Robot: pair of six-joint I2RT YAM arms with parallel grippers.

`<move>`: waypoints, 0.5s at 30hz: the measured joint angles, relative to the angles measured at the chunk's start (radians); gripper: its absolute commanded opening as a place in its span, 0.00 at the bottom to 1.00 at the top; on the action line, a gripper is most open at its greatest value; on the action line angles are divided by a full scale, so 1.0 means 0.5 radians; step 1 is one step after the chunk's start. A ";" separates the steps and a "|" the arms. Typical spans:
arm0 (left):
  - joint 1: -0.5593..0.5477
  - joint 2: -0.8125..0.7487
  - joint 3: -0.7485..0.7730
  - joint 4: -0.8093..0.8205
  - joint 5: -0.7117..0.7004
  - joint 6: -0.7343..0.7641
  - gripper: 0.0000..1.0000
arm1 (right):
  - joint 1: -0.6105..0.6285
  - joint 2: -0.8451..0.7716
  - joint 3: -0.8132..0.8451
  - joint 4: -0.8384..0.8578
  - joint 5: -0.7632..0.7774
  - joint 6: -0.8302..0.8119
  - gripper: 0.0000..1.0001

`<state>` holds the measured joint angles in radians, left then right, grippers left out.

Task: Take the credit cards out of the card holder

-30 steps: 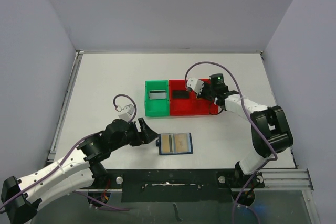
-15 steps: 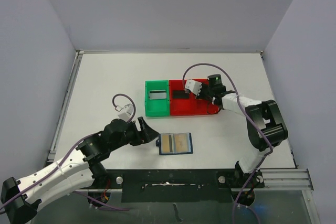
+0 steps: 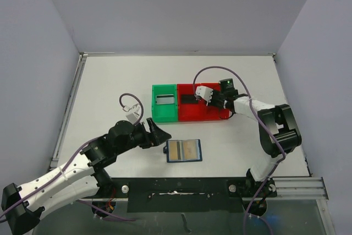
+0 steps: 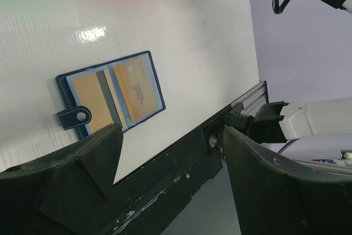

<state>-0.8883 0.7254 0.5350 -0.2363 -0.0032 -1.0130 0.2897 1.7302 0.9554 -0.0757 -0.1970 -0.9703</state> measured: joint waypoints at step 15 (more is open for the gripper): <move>0.000 -0.043 0.018 0.017 0.031 -0.002 0.73 | -0.041 -0.087 0.053 0.107 -0.011 0.406 0.37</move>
<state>-0.8883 0.7040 0.5438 -0.2279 0.0120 -1.0142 0.2691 1.6867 0.9817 -0.0223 -0.2024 -0.7673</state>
